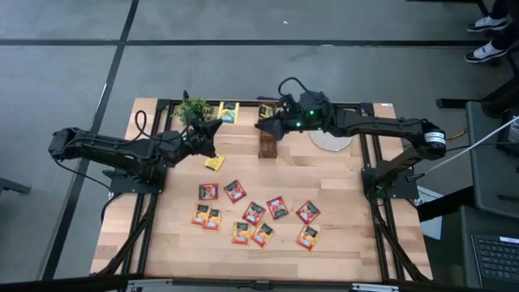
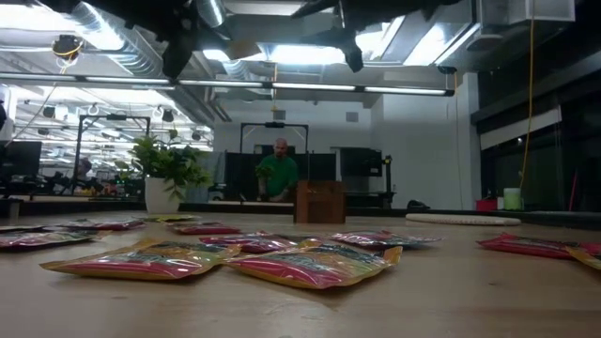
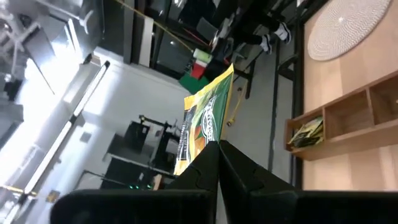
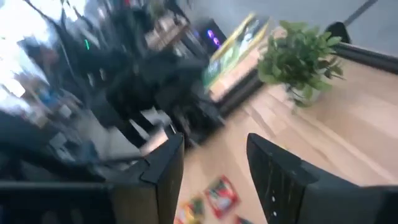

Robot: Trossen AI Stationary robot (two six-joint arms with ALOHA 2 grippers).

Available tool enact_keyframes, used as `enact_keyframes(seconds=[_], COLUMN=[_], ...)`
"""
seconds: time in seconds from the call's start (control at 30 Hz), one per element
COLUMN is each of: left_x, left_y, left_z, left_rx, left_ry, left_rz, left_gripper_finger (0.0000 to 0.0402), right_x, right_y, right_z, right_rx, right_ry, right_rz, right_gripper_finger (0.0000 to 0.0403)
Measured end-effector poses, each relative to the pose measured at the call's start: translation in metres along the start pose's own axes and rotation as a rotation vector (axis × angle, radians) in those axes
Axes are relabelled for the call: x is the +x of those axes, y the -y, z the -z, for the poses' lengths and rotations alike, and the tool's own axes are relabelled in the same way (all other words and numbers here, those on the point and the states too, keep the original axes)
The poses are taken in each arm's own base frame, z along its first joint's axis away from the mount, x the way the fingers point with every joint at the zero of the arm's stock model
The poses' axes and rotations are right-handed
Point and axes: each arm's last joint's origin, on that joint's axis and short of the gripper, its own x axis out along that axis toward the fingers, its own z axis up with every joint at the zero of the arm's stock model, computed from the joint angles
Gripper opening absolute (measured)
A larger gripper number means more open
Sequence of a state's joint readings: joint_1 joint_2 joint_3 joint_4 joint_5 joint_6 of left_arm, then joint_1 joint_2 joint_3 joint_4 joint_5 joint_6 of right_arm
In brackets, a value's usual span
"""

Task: Pick & Place Tea
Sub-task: Put the yellow tea bag into the left section of the wooden organizer

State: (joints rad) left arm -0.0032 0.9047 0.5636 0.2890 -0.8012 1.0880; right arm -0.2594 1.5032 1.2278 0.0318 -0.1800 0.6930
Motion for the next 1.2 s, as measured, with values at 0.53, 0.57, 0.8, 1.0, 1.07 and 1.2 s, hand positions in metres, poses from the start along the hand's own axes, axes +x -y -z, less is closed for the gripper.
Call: enact_keyframes(seconds=[0.53, 0.57, 0.8, 1.0, 1.07, 1.2], left_x=[0.015, 0.017, 0.026, 0.034, 0.036, 0.037], left_y=[0.025, 0.026, 0.024, 0.029, 0.032, 0.034], left_z=[-0.007, -0.008, -0.021, -0.027, -0.027, -0.026], left_rx=[0.151, 0.143, 0.128, 0.148, 0.155, 0.161], left_ry=[0.073, 0.082, 0.103, 0.091, 0.086, 0.065], left_rz=[0.114, 0.108, 0.102, 0.12, 0.126, 0.123], left_gripper_finger=[0.0002, 0.0002, 0.0002, 0.0002, 0.0003, 0.0002], right_x=[0.025, 0.027, 0.037, 0.037, 0.037, 0.037], right_y=[0.04, 0.041, 0.049, 0.048, 0.046, 0.046], right_z=[0.018, 0.019, 0.026, 0.024, 0.023, 0.023], right_rx=[0.321, 0.322, 0.325, 0.308, 0.306, 0.31], right_ry=[0.07, 0.067, 0.053, 0.07, 0.083, 0.069], right_rz=[-0.022, -0.017, -0.013, -0.032, -0.046, -0.056], right_gripper_finger=[0.0177, 0.0177, 0.0177, 0.0177, 0.0177, 0.0177])
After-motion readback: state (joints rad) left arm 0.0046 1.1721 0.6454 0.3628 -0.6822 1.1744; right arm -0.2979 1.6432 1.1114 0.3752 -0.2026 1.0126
